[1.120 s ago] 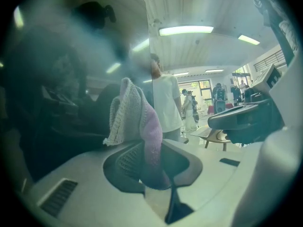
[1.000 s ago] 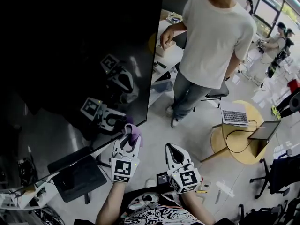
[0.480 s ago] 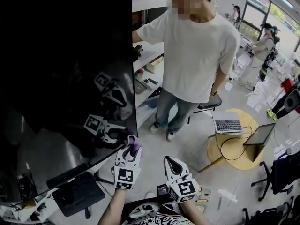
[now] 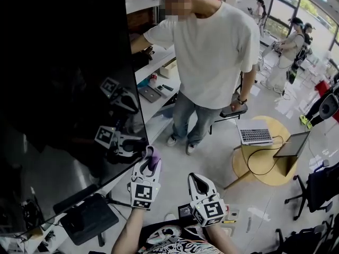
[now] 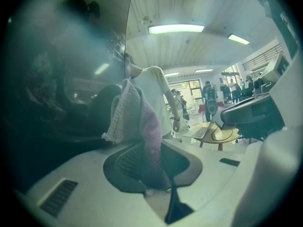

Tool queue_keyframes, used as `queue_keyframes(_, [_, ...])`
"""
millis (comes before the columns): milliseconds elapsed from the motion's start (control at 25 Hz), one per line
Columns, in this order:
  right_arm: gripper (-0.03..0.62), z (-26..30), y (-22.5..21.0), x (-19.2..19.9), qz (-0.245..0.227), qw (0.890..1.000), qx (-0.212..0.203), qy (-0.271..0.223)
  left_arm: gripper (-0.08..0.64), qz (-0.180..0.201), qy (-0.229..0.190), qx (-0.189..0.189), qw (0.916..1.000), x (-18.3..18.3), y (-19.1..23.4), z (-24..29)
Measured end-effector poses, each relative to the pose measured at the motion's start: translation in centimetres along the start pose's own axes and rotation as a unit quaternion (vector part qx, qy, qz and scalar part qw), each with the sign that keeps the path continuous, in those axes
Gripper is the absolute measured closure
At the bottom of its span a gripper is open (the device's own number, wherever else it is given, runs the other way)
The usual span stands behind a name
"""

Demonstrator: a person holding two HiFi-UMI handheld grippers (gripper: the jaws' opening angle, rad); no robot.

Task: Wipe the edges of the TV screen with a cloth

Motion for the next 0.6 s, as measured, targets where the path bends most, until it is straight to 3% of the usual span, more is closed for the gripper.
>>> queue_keyframes(120, [0.561,0.0,0.4,-0.1,0.004,1.0,-0.002,0.004,0.462,-0.008,-0.002,0.01,0.9999,-0.1,-0.8,0.4])
queue_keyframes(360, [0.561,1.4,1.6,-0.4,0.013,1.0,-0.011,0.001,0.46,-0.033,-0.038,0.07,0.9963,-0.7,-3.0,0.6])
queue_keyframes(600, [0.561,2.3,3.4,1.0,0.026,0.997,-0.067,0.01,0.462,-0.035,-0.031,0.06,0.9971,0.2,-3.1,-2.5])
Point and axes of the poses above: the fingertips, and each gripper's own axes: z forward along the fingers, y to its left, x out of its underside, the point moved 6 cm from there along -z, backward along the fingers, and after that the axes turned 13 degrees about -y, right-handed, at the moved point
